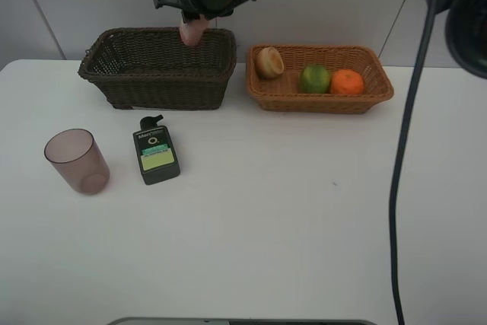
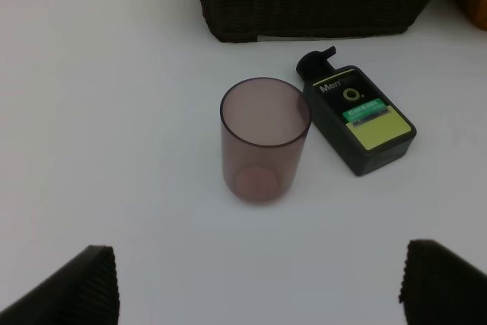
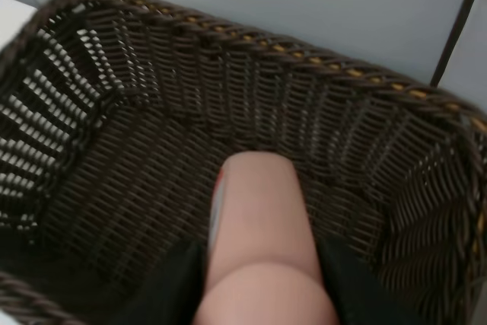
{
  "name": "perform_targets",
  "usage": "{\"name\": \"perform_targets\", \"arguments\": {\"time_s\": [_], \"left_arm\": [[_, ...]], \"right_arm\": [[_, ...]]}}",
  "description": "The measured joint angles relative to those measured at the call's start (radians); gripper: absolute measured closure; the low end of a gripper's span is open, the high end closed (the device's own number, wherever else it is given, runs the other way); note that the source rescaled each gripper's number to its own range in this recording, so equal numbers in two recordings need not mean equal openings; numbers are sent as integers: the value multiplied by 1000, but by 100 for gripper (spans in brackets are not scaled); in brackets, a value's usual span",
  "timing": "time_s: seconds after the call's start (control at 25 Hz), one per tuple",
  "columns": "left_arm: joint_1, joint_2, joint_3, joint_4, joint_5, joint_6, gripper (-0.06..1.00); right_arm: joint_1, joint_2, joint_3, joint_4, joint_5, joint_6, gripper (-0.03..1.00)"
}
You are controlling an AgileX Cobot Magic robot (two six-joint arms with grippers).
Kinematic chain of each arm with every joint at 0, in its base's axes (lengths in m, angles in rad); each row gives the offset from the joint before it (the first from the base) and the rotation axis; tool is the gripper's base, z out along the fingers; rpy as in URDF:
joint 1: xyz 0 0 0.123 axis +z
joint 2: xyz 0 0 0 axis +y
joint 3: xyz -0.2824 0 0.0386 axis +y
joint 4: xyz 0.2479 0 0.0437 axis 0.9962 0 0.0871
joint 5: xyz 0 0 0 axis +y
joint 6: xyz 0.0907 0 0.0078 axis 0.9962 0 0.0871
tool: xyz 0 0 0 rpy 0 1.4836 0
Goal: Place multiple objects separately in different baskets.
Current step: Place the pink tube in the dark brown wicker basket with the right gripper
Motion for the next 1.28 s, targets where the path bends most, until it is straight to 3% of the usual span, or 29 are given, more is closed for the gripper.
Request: {"name": "perform_targets", "arguments": {"time_s": [0.52, 0.96, 1.0, 1.08, 1.28], "left_arm": [[0, 0, 0, 0, 0, 0, -1], [0, 0, 0, 0, 0, 0, -1], [0, 0, 0, 0, 0, 0, -1], [0, 0, 0, 0, 0, 0, -1], [0, 0, 0, 0, 0, 0, -1]], "right_arm": [[-21, 109, 0, -2, -112, 1, 96], [-24, 136, 0, 1, -123, 1, 95], [-24, 136, 0, 1, -122, 1, 93], [-24, 136, 0, 1, -122, 1, 78], [-24, 136, 0, 18, -108, 1, 30]]}}
